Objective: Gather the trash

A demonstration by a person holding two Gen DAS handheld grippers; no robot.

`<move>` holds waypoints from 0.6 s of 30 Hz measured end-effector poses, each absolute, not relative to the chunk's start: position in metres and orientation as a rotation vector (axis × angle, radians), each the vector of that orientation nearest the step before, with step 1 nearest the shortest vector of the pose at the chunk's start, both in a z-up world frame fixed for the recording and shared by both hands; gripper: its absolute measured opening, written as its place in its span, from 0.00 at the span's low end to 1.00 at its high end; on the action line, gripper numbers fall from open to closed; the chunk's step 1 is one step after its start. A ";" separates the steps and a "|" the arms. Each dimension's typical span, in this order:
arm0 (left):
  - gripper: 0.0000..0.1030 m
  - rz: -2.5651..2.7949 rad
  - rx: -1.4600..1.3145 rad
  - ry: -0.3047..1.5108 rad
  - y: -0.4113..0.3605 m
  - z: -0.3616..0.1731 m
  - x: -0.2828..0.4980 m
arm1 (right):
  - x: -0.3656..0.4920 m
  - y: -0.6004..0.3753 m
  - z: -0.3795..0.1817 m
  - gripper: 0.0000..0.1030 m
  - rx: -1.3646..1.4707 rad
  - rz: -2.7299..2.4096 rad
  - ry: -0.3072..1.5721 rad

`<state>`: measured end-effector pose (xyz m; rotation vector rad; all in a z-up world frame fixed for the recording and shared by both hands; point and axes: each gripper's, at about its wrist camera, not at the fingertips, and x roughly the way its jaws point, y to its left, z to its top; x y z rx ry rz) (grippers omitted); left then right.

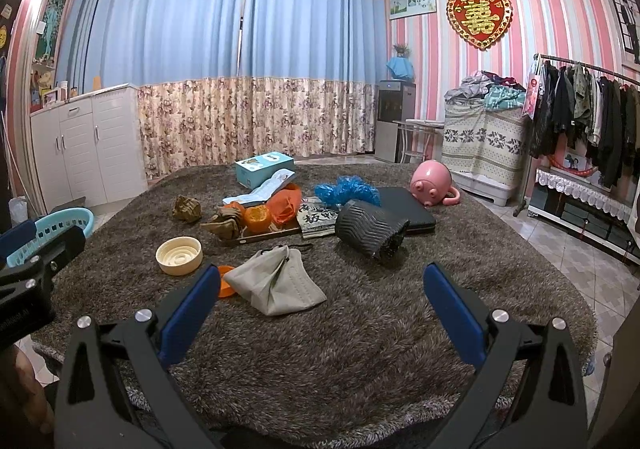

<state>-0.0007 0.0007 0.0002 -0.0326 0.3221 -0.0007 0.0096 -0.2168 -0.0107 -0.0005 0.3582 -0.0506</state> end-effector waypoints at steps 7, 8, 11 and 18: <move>0.95 -0.001 -0.033 0.322 0.001 0.000 -0.001 | 0.009 -0.218 -0.011 0.96 0.001 -0.050 0.358; 0.95 -0.001 -0.034 0.322 0.001 0.000 -0.001 | 0.009 -0.218 -0.011 0.96 0.002 -0.050 0.359; 0.95 -0.001 -0.034 0.322 0.001 0.000 -0.001 | 0.011 -0.219 -0.011 0.96 0.006 -0.050 0.360; 0.95 -0.001 -0.035 0.321 0.001 0.000 -0.001 | 0.011 -0.219 -0.012 0.96 0.003 -0.048 0.356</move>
